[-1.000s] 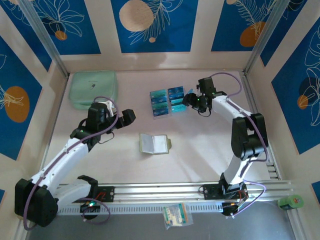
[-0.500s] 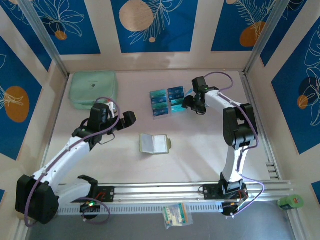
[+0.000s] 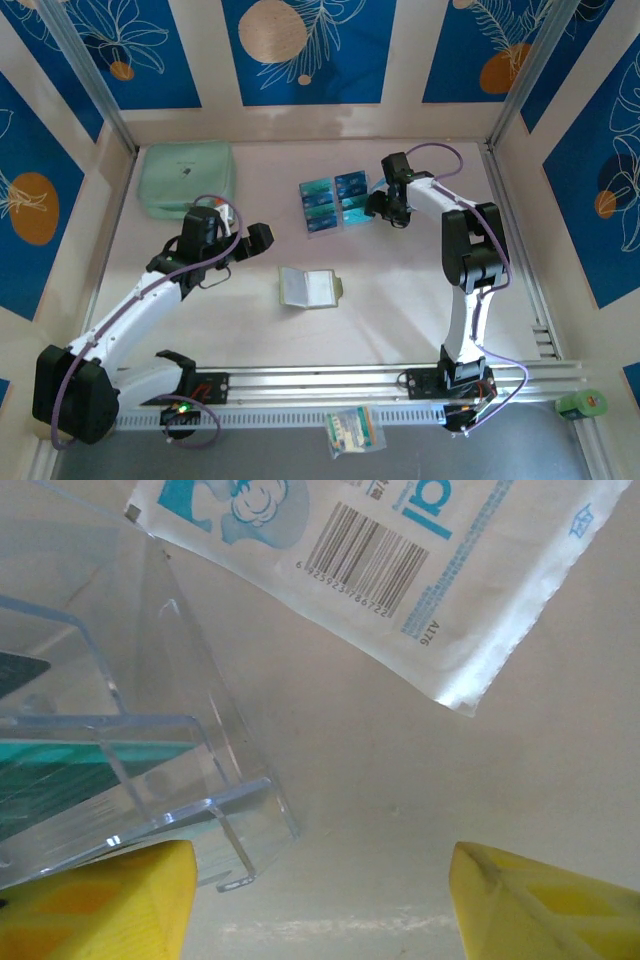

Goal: Put the credit cards into the card holder

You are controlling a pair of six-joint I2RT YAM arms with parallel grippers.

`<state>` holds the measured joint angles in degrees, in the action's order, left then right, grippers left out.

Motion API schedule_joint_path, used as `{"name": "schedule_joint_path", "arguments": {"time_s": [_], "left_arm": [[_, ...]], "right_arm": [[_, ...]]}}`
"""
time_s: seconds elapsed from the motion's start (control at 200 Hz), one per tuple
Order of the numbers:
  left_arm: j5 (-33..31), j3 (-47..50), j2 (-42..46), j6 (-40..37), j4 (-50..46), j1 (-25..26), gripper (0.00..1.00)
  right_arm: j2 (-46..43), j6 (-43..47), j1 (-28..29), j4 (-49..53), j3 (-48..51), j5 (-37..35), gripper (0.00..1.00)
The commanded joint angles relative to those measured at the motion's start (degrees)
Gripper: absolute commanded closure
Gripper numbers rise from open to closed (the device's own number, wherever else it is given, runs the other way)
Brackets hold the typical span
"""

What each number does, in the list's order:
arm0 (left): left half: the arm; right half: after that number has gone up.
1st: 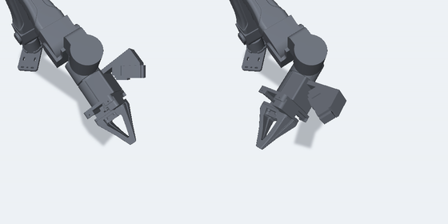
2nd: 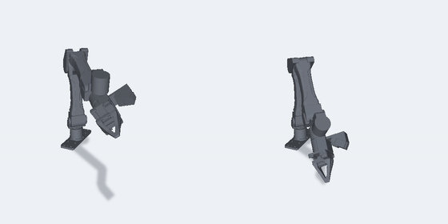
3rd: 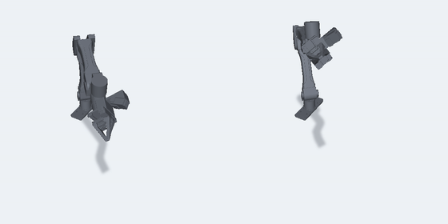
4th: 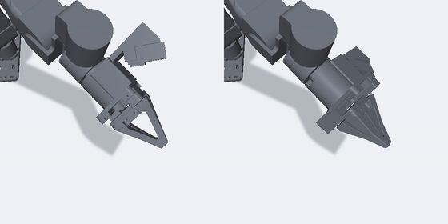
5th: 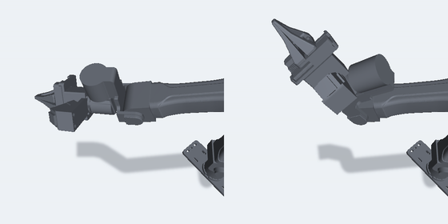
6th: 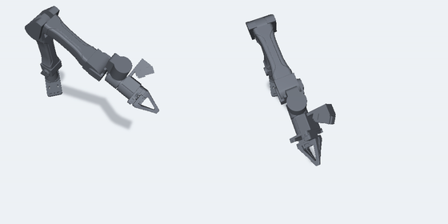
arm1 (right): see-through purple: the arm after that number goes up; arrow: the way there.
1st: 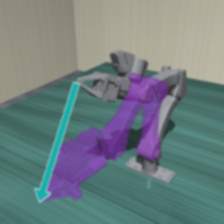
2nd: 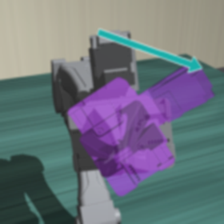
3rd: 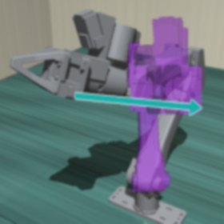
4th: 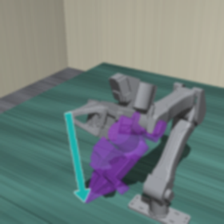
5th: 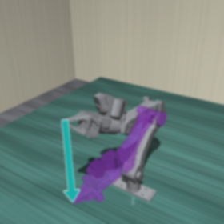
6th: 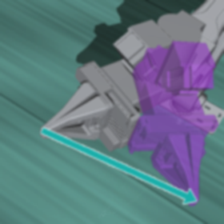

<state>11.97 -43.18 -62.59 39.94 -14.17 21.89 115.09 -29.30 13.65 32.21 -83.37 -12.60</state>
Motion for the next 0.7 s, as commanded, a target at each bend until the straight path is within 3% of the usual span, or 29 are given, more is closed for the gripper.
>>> {"name": "schedule_joint_path", "arguments": {"time_s": [0.0, 0.695], "left_arm": [[0.9, 0.6, 0.4, -0.7, 0.7, 0.4, 0.00], [0.7, 1.3, 1.8, -0.4, 1.1, 0.4, 0.00]], "right_arm": [[0.6, 0.6, 0.1, 0.7, 0.1, -1.3, 0.32], [-3.7, -1.0, -1.3, -0.5, 8.2, -3.8, 0.34]]}}
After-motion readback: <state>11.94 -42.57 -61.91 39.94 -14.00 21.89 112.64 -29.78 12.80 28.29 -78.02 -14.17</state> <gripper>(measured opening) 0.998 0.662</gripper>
